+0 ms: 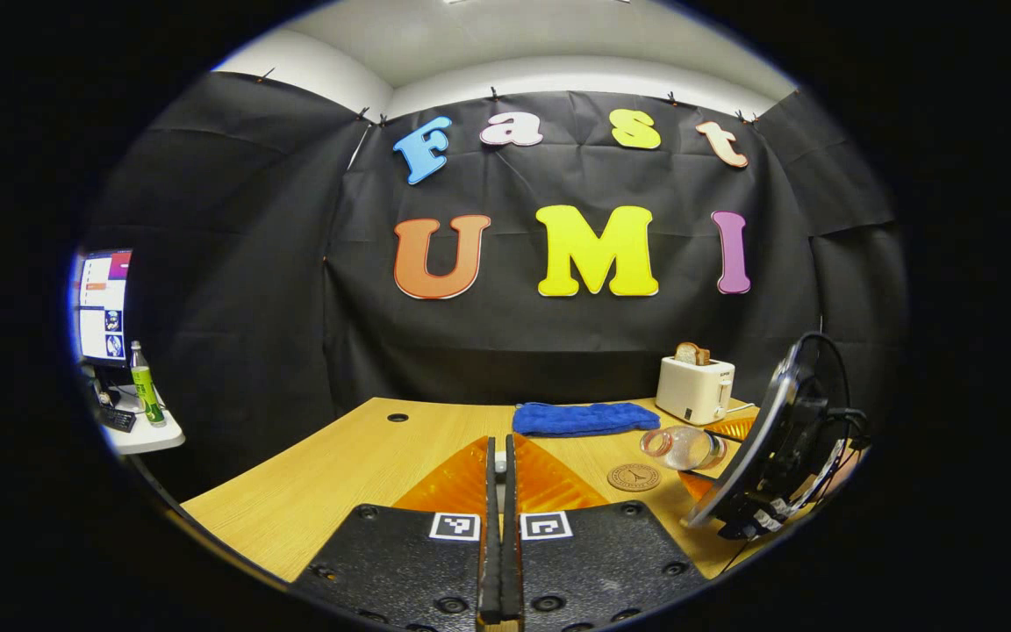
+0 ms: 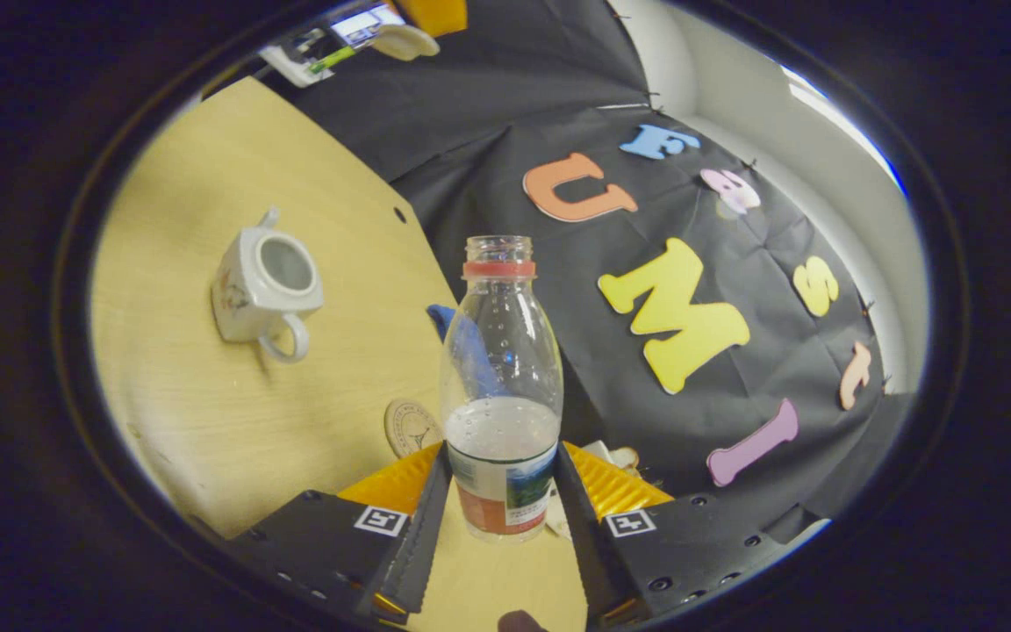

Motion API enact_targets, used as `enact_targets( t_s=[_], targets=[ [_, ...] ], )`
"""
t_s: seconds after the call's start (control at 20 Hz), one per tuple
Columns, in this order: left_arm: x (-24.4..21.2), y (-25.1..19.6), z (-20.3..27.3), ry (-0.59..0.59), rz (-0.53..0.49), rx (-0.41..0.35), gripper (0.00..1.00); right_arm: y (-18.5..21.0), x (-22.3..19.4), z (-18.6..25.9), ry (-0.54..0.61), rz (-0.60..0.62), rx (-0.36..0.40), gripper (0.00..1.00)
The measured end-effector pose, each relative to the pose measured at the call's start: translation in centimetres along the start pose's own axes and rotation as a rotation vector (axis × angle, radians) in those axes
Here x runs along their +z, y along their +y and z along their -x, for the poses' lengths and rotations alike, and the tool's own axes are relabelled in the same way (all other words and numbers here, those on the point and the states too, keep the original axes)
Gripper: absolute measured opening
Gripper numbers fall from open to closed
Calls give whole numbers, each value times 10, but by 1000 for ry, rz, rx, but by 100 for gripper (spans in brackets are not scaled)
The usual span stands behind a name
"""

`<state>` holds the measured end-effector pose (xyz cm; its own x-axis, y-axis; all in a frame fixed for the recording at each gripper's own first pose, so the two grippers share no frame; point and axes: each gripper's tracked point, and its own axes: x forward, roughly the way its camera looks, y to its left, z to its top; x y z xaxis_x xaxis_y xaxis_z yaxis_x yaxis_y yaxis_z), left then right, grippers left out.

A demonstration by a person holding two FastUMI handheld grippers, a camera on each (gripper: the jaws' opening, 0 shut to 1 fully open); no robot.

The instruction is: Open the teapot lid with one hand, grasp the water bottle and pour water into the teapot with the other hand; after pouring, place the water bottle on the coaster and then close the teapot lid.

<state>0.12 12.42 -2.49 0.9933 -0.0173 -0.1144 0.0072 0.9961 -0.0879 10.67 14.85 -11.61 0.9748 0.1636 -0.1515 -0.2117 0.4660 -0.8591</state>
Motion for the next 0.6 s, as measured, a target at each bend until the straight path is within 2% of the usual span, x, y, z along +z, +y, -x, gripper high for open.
enact_targets(
  t_s=[0.2,0.6],
  targets=[
    [-4,6,-1,11,-3,6,3,6,8,-6,-40,149,-28,67],
    [-8,14,1,21,4,16,3,12,18,-4,-89,333,-50,67]
  ],
)
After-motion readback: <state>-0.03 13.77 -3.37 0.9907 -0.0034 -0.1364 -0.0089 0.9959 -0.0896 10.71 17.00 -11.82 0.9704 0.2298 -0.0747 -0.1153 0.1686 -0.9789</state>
